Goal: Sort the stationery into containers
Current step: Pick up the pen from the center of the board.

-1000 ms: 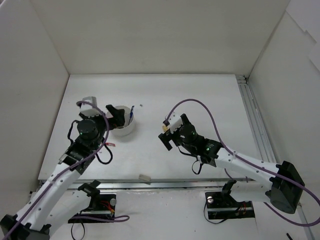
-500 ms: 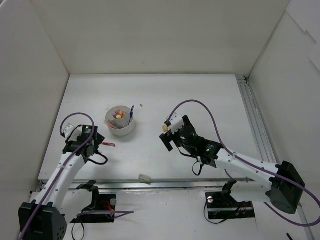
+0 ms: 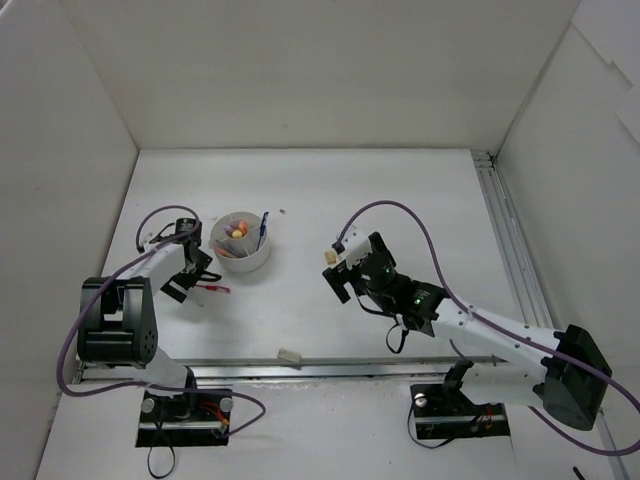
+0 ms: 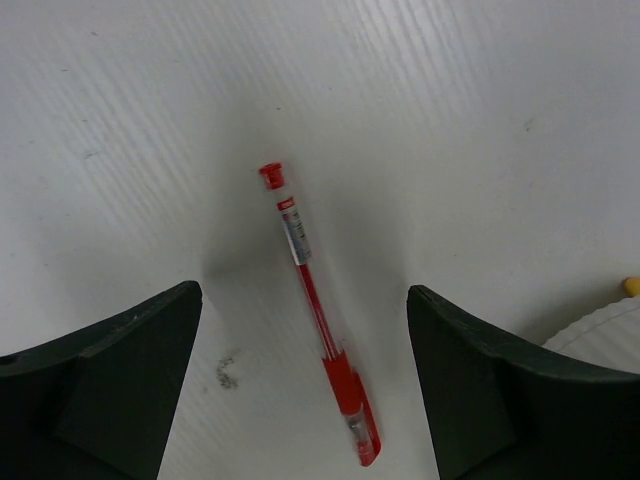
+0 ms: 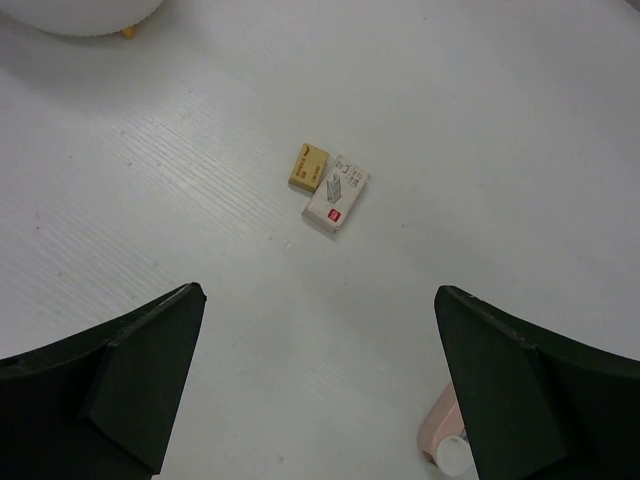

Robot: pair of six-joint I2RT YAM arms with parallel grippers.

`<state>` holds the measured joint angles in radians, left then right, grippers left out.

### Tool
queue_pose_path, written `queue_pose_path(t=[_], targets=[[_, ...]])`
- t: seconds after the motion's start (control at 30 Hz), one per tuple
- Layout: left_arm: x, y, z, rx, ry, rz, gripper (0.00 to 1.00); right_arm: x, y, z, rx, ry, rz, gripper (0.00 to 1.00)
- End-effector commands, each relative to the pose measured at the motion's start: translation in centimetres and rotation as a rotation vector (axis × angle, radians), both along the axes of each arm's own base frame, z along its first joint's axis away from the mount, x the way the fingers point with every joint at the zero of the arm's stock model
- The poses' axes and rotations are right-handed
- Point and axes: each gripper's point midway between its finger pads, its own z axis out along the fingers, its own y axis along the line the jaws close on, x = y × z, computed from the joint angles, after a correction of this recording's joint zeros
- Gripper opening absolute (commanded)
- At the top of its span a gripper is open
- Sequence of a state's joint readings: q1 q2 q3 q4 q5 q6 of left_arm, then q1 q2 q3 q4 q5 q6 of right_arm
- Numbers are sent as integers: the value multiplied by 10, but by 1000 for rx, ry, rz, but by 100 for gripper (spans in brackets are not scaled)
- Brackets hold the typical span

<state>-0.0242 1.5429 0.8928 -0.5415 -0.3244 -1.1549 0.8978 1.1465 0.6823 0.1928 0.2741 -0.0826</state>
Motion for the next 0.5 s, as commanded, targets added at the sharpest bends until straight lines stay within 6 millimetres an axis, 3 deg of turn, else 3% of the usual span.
queue_pose_path(t=[0.0, 0.03, 0.07, 0.13, 0.33, 0.37, 0.47], targets=[[24, -6, 3, -51, -67, -9, 77, 5, -1, 23, 48, -55, -29, 98], [25, -7, 1, -56, -66, -12, 74, 4, -1, 22, 45, -53, -28, 98], [25, -8, -4, -60, -56, -16, 63, 4, -2, 23, 50, -56, -31, 98], [24, -6, -3, -52, -44, -16, 59, 3, -4, 22, 47, -55, -34, 98], [19, -10, -5, -71, -51, -20, 24, 3, -3, 27, 67, -67, -32, 98], [18, -10, -4, -74, -54, -23, 4, 3, -3, 26, 69, -66, -31, 98], [10, -22, -4, -94, -61, -55, 0, 1, 0, 28, 82, -64, -14, 98]])
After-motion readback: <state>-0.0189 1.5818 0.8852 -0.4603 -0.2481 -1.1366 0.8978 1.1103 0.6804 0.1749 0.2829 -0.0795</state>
